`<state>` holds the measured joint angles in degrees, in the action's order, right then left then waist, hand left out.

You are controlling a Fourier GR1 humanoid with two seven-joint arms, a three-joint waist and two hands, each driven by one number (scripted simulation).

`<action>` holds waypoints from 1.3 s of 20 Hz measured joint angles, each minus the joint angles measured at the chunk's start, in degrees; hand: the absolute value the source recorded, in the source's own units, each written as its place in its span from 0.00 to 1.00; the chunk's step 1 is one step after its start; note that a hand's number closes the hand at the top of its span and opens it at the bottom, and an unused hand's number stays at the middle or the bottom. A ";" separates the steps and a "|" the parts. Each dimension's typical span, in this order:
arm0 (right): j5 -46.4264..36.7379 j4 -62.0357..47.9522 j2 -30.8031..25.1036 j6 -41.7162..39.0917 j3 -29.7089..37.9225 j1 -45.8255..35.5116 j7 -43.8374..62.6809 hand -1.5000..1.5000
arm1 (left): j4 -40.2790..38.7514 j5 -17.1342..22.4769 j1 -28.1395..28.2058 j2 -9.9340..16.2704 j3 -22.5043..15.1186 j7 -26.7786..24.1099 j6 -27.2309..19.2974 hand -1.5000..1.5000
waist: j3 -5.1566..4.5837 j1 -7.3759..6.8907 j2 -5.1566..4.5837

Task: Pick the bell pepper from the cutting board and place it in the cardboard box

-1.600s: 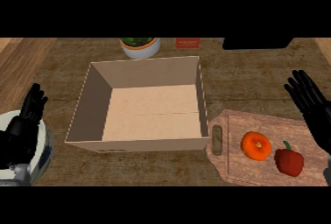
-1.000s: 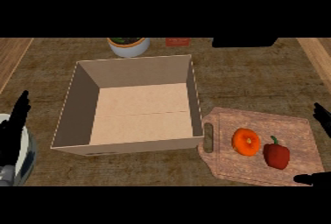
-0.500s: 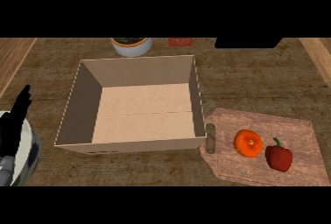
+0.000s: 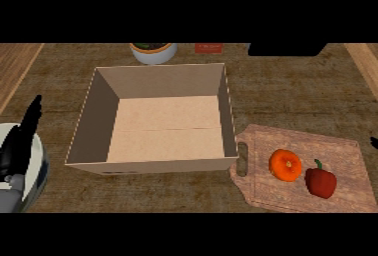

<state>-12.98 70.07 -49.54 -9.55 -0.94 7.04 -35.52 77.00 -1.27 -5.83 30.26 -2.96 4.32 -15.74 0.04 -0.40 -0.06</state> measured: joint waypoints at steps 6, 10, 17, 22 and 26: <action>-6.43 3.34 -1.09 -5.79 -5.78 -5.30 11.97 0.00 | 0.40 -0.53 0.28 -0.63 0.41 -0.40 0.74 0.50 | 0.04 -0.20 0.09; -9.43 4.44 0.92 -9.27 -7.84 -8.26 17.72 0.00 | -0.31 -1.58 0.08 -1.43 1.31 -0.90 0.97 0.50 | 0.06 0.05 0.13; -15.19 6.04 4.10 -12.26 -7.61 -9.54 21.90 0.00 | 1.08 -2.71 0.69 -1.61 4.29 0.43 3.65 0.50 | 0.05 0.30 0.15; -18.80 6.18 8.29 -12.98 -7.52 -10.12 23.72 0.00 | -1.93 -3.76 -0.90 -2.73 6.17 -1.42 5.59 0.50 | 0.08 0.44 0.15; -20.01 6.60 10.12 -14.70 -6.25 -10.75 23.11 0.00 | -3.77 -5.31 -1.87 -4.74 6.88 -2.81 5.39 0.50 | 0.19 0.54 0.22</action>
<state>-32.99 76.67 -39.42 -24.25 -7.20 -3.71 -12.40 73.23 -6.58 -7.70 25.52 3.93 1.51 -10.35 0.22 0.14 0.17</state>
